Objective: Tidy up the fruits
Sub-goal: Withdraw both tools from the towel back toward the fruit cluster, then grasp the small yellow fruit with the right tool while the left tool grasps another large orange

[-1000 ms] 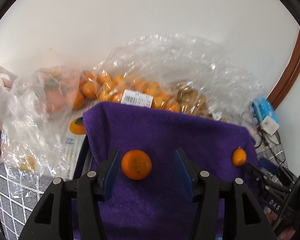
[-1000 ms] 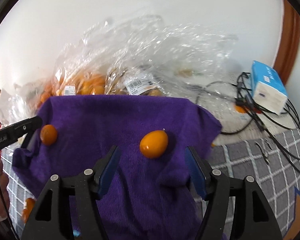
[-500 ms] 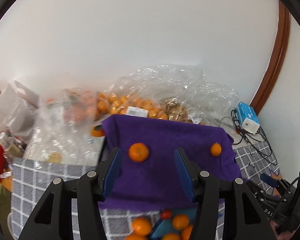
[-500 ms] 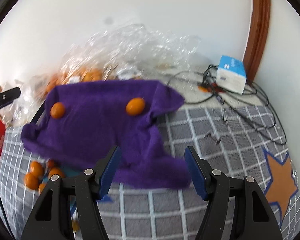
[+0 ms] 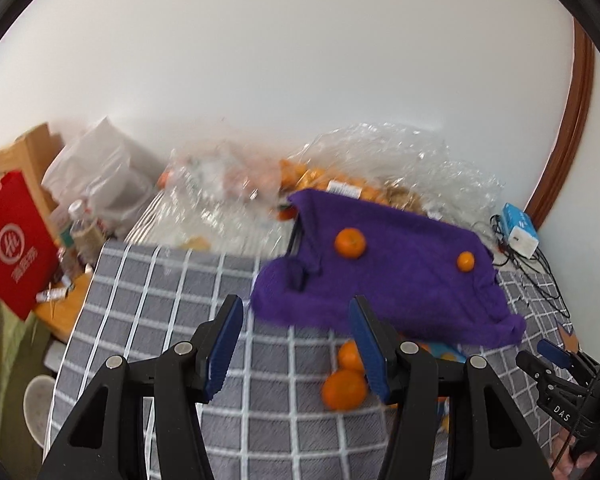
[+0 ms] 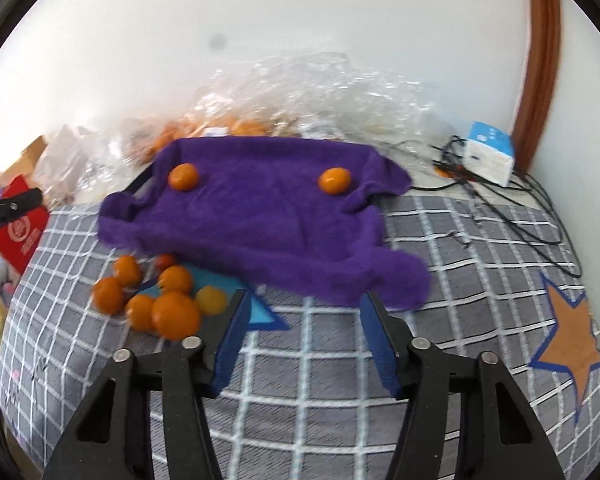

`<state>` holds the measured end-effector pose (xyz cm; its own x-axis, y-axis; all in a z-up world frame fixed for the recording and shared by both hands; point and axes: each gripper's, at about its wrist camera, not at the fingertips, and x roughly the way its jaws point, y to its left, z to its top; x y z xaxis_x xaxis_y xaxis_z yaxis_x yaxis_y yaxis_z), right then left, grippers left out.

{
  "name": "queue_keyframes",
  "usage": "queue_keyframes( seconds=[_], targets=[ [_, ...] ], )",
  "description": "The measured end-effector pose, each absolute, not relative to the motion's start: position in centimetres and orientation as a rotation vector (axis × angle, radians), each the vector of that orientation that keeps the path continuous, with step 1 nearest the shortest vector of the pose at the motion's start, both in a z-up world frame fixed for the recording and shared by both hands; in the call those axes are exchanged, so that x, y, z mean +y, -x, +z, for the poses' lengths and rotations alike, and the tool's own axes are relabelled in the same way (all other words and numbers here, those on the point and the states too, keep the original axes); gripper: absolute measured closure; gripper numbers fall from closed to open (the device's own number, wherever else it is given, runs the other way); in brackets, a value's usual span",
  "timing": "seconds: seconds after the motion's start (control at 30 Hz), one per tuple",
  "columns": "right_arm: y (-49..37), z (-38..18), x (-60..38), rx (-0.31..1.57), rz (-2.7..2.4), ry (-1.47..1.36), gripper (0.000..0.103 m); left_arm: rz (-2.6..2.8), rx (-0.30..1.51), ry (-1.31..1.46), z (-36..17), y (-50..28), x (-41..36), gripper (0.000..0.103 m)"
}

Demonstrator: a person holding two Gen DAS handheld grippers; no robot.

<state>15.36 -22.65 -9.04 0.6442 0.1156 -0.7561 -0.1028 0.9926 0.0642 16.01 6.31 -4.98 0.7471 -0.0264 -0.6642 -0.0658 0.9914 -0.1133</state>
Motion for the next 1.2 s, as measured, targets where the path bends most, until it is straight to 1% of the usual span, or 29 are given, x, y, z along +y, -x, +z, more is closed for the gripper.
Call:
queue_keyframes(
  seconds=[0.03,0.07,0.13,0.17,0.3,0.47,0.5,0.53,0.6,0.77,0.97,1.17,1.2],
  targets=[
    [-14.9,-9.3,-22.0,0.861,0.151,-0.006,0.053,0.031,0.726,0.134,-5.3,-15.6,6.6,0.047],
    [-14.7,-9.5,-21.5,0.858,0.167,0.000,0.054,0.039,0.725,0.138,-5.9,-15.1,7.0,0.047],
    [-14.0,-10.2,-20.3,0.860,0.213,0.009,0.060,0.045,0.732,0.152,-6.8,-14.4,7.5,0.046],
    [-13.8,-10.5,-20.0,0.864,0.232,0.006,0.061,0.047,0.744,0.162,-7.4,-14.2,7.7,0.046],
    [-12.7,-11.6,-18.3,0.885,0.297,-0.005,0.062,0.036,0.780,0.195,-9.3,-13.5,8.4,0.046],
    [-12.4,-13.2,-16.4,0.921,0.310,0.008,0.062,0.025,0.800,0.205,-9.9,-13.1,8.5,0.046],
    [-12.4,-13.7,-16.2,0.931,0.309,0.009,0.064,0.023,0.795,0.199,-9.9,-12.9,8.5,0.046],
    [-12.4,-14.2,-16.1,0.943,0.305,0.013,0.070,0.018,0.790,0.193,-9.9,-12.7,8.5,0.046],
    [-12.3,-15.0,-16.0,0.955,0.314,0.003,0.077,0.006,0.789,0.185,-10.2,-12.5,8.3,0.046],
    [-11.6,-14.6,-16.6,0.896,0.291,0.003,0.077,-0.064,0.810,0.191,-11.5,-12.6,7.2,0.046],
    [-11.8,-13.4,-20.3,0.850,0.212,-0.004,0.077,-0.145,0.852,0.182,-12.9,-14.0,4.5,0.046],
    [-13.9,-14.8,-23.3,0.864,0.138,0.027,0.077,-0.134,0.895,0.185,-14.4,-16.1,3.0,0.046],
    [-14.3,-15.1,-23.8,0.874,0.130,0.014,0.077,-0.128,0.908,0.167,-14.6,-16.4,2.7,0.048]
  ],
)
